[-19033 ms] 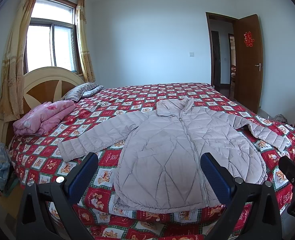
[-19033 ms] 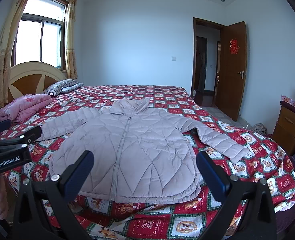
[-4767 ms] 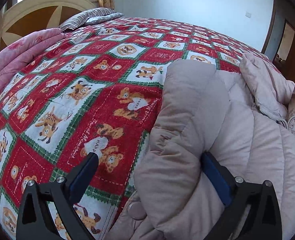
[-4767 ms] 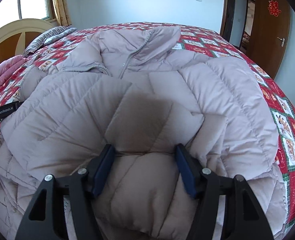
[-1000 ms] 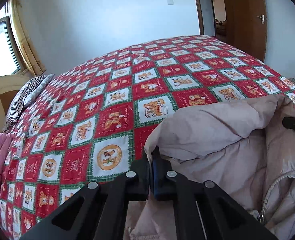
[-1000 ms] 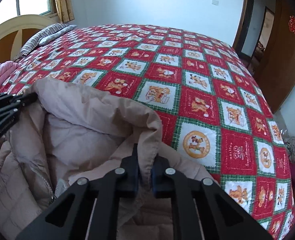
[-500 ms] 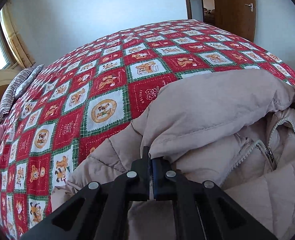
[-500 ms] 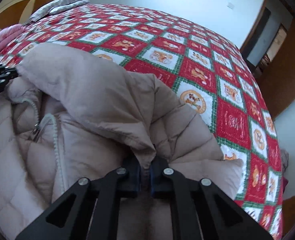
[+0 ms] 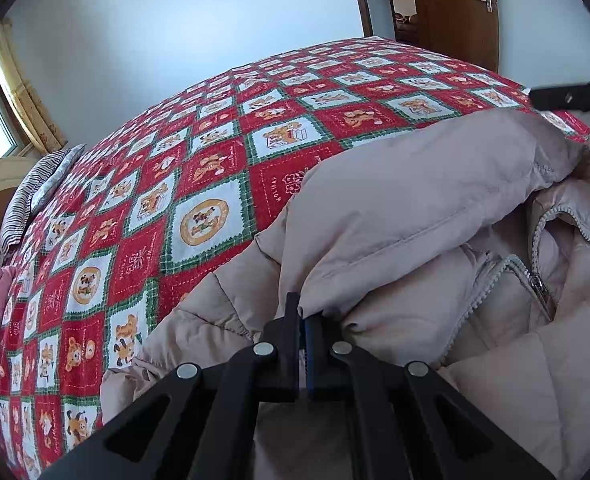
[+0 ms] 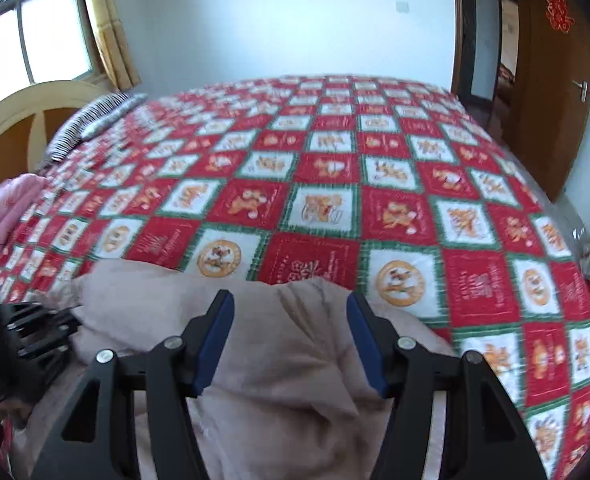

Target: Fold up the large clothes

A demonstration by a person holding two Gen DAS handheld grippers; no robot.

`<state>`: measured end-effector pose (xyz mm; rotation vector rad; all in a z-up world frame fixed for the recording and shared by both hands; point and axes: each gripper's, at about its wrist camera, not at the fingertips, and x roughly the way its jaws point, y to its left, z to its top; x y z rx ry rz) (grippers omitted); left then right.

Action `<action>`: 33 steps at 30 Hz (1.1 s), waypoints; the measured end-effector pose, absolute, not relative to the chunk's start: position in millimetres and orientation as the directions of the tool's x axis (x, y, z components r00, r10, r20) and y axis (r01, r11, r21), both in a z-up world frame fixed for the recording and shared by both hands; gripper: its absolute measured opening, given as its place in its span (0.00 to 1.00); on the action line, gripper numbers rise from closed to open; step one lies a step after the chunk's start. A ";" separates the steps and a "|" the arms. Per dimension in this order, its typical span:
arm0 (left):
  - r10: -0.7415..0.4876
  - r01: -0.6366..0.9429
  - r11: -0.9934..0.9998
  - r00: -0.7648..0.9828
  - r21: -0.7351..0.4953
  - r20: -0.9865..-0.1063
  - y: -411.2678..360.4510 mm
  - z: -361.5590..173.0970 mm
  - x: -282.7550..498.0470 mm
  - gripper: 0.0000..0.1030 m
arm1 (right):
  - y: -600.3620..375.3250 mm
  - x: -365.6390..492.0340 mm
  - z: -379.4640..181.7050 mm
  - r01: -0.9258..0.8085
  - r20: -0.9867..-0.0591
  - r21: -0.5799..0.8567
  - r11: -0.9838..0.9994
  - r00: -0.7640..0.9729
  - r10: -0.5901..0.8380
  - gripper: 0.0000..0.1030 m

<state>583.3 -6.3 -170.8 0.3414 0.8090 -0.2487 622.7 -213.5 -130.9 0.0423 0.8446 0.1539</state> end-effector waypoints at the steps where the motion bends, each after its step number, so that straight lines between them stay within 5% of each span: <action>1: -0.096 0.334 0.925 0.668 0.182 -0.738 -3.7 -168.1 581.6 0.02 | -208.1 628.9 -141.3 -0.118 -0.760 0.095 0.988 0.633 0.148 0.59; 14: -0.334 0.328 0.937 0.749 -0.118 -0.572 -2.3 -86.8 568.4 0.04 | -213.5 615.2 -178.1 -0.123 -0.795 0.062 0.990 0.594 0.124 0.59; 21: -0.199 0.254 0.966 0.639 -0.041 -0.743 -10.8 -96.9 559.4 0.04 | -216.2 614.7 -190.0 -0.120 -0.794 0.084 0.989 0.591 0.140 0.61; 33: -0.274 0.279 0.955 0.716 -0.096 -0.642 -37.6 -73.8 591.1 0.05 | -207.8 610.7 -195.4 -0.127 -0.783 0.036 0.991 0.612 0.107 0.64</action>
